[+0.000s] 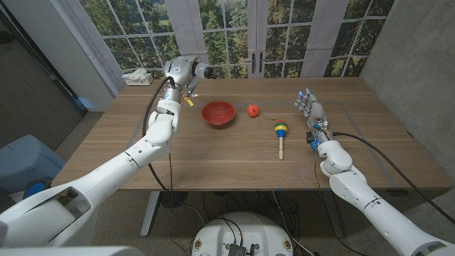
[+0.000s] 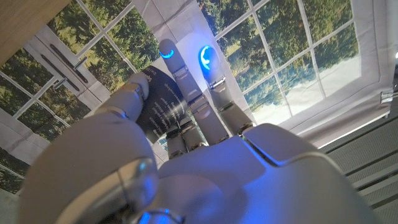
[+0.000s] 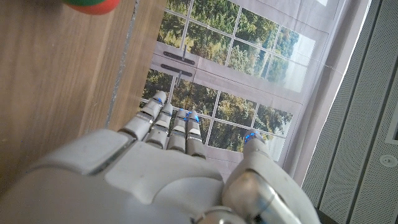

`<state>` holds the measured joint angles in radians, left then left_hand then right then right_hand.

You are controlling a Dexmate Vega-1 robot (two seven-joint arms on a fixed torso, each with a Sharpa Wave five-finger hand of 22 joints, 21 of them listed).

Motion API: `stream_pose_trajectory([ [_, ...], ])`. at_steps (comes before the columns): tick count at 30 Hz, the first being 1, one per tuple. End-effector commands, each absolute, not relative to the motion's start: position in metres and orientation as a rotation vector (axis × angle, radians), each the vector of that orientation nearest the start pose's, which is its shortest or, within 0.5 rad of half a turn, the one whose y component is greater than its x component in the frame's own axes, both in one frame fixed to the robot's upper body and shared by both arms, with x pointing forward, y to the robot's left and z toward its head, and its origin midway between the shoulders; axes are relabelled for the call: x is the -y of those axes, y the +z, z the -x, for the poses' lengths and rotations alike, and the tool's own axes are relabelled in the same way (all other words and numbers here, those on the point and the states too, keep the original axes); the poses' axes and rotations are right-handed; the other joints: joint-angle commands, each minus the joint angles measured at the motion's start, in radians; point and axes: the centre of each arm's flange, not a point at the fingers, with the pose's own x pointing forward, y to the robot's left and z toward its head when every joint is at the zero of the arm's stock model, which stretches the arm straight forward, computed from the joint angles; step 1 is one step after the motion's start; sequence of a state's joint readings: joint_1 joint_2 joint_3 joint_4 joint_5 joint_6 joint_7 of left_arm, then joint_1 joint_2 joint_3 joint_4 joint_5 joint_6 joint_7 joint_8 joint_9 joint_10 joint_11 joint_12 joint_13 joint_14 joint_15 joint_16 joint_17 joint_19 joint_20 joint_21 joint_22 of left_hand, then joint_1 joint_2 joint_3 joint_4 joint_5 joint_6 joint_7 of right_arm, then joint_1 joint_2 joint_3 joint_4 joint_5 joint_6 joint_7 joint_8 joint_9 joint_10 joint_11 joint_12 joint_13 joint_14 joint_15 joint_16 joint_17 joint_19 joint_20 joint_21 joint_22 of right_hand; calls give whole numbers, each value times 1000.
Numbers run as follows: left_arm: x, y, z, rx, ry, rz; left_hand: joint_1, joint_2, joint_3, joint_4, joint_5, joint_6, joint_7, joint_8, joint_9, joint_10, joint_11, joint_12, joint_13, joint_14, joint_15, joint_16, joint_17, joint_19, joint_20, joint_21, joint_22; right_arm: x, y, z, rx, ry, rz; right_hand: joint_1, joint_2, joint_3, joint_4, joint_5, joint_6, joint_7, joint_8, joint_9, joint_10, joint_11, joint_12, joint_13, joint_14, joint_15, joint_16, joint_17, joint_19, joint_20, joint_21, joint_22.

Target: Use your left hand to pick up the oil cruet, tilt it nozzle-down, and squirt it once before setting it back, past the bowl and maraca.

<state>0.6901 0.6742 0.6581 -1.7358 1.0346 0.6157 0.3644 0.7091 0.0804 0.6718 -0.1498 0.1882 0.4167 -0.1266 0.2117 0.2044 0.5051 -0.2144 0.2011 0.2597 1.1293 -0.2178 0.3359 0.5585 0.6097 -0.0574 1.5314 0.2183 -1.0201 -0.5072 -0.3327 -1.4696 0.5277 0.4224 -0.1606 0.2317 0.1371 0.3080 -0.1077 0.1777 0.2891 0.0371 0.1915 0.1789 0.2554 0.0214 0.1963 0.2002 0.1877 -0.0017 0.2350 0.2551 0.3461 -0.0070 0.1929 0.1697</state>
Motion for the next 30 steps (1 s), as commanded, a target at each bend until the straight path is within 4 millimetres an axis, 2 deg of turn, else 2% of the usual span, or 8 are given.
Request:
stream_pose_trajectory([
  [1,-244,91,-562,787,691,-1305,-12,1,-2,0,0,6,4,9,3,2,2,2,2,7,-18,-3,6,9,-139,0,-1,279,-54,-604,696,85,-38,-4,-4,1,-4,0,3,-4,1,4,3,9,4,1,1,9,1,4,0,9,2,3],
  [5,-248,89,-558,779,611,-1226,-18,3,-3,3,0,3,8,8,3,2,3,2,0,8,-18,-4,7,8,-139,-2,-4,279,-55,-605,684,79,-33,-4,-5,1,-4,0,2,-4,1,4,2,9,3,1,1,9,1,4,0,9,2,3],
  [6,-249,88,-558,770,593,-1206,-31,8,-4,11,0,3,9,7,3,1,4,1,-3,7,-16,-6,8,6,-138,-7,-9,279,-55,-605,680,76,-32,-4,-5,1,-4,0,2,-4,1,4,2,9,3,1,1,9,1,4,0,9,2,3],
  [30,-272,72,-536,651,358,-981,-75,37,3,28,5,-13,36,-2,2,-25,37,-5,-17,-6,-14,-22,12,3,-141,-21,-26,284,-59,-609,634,45,-48,4,2,8,-9,2,18,1,6,4,2,7,3,1,1,8,0,2,0,6,2,3],
])
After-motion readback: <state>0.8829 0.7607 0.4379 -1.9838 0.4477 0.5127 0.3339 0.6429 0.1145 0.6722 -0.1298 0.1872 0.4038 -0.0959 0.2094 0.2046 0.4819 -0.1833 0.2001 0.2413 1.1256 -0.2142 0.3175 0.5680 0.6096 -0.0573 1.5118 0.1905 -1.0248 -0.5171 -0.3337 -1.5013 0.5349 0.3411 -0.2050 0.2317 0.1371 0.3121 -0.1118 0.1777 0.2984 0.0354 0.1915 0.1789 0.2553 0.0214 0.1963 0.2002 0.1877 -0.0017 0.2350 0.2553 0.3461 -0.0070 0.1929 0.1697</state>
